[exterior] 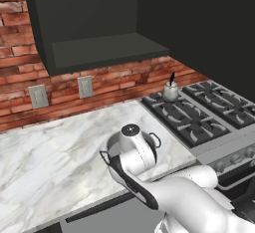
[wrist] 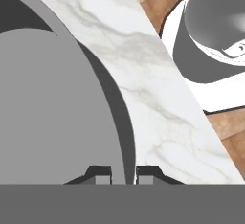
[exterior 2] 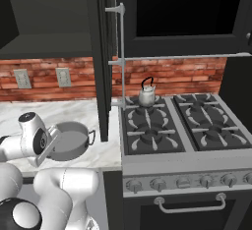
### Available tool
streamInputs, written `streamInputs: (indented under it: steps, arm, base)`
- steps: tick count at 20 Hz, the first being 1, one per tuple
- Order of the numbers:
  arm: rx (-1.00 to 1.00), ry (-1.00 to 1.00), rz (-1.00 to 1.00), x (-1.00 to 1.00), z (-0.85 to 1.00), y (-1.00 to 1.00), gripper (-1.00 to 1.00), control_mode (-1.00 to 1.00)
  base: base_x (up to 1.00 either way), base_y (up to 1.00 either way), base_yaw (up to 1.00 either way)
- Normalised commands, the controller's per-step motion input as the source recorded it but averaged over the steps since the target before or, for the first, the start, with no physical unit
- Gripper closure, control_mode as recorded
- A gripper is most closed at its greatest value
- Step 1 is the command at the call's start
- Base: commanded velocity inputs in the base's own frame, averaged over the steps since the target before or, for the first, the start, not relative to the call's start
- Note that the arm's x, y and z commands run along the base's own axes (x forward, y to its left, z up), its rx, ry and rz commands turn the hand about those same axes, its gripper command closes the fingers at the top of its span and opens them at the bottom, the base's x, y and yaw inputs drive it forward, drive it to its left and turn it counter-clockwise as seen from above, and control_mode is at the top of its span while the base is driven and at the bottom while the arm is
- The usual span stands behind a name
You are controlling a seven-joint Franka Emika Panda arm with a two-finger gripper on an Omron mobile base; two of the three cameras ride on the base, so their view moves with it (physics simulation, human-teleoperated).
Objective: Pick the kettle from the cabinet and place it on a stove burner. Then pick the pot from the counter and place it on another stove burner. Finally, turn both burners on.
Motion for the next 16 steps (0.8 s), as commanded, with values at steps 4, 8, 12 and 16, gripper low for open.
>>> streamInputs:
  steps: [4, 8, 12, 16]
  arm:
    - [0.00, 0.00, 0.00, 0.00, 0.00, 0.01, 1.00, -1.00]
    - [0.00, 0.00, 0.00, 0.00, 0.00, 0.02, 1.00, -1.00]
    - [0.00, -0.02, -0.02, -0.15, 0.00, 0.00, 1.00, -1.00]
    - [0.00, -0.03, -0.04, -0.34, 0.00, 0.00, 1.00, -1.00]
  base:
    - [0.00, 0.00, 0.00]
    - [0.00, 0.00, 0.00]
    - [0.00, 0.00, 0.00]
    - [0.00, 0.00, 0.00]
